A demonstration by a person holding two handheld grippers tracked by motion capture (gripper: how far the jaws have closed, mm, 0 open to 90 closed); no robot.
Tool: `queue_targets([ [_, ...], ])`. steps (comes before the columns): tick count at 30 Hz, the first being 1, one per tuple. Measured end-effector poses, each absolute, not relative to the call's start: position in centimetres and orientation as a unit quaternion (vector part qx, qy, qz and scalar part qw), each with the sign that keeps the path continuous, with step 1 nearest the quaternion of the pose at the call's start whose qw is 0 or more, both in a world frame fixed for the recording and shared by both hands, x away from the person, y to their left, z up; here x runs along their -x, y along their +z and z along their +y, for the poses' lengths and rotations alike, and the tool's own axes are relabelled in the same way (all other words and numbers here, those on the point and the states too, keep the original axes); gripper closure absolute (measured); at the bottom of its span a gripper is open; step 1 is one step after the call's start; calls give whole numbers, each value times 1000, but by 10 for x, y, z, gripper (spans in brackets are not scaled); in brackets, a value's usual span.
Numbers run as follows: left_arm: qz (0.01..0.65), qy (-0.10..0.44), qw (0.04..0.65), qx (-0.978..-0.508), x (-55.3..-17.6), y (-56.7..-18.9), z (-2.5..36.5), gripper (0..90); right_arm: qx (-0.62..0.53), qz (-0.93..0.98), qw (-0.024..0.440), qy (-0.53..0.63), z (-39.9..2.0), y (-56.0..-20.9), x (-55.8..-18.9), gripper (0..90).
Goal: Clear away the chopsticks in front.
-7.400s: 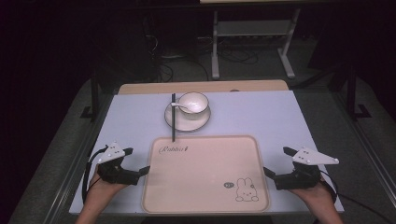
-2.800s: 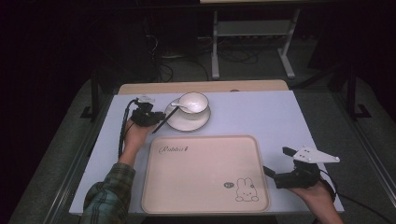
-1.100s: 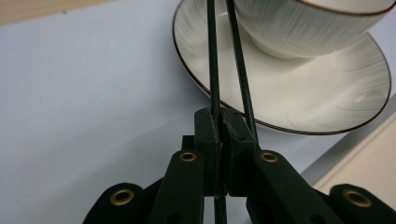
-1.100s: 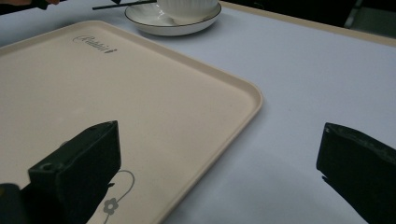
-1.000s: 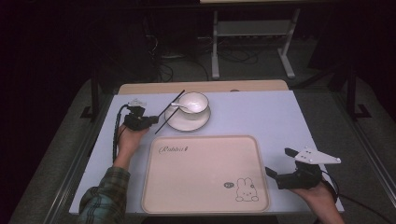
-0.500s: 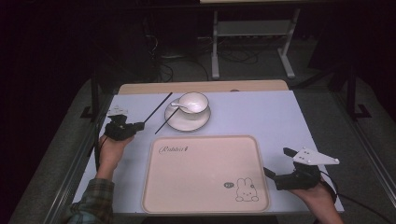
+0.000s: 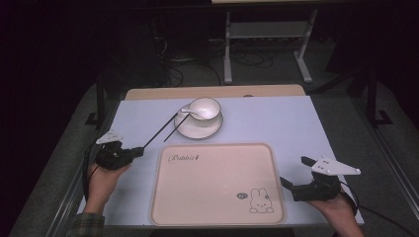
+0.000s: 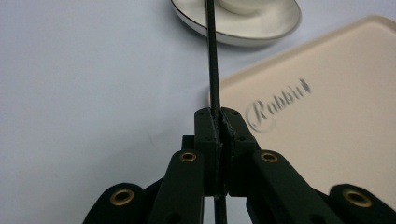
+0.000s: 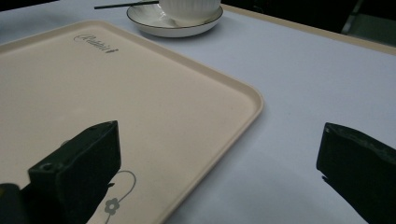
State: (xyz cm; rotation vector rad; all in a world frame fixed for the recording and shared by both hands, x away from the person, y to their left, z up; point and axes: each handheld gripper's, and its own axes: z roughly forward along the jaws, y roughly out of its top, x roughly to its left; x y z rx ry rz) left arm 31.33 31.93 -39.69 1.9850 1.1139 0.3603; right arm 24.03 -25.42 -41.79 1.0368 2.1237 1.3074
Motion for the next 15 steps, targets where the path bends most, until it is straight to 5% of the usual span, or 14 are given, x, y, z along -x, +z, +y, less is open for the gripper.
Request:
queue_targets([
  [15,393,97,426,-809,-284,-398,295,855,-373,768,217,474,-253,-417,-240,0],
])
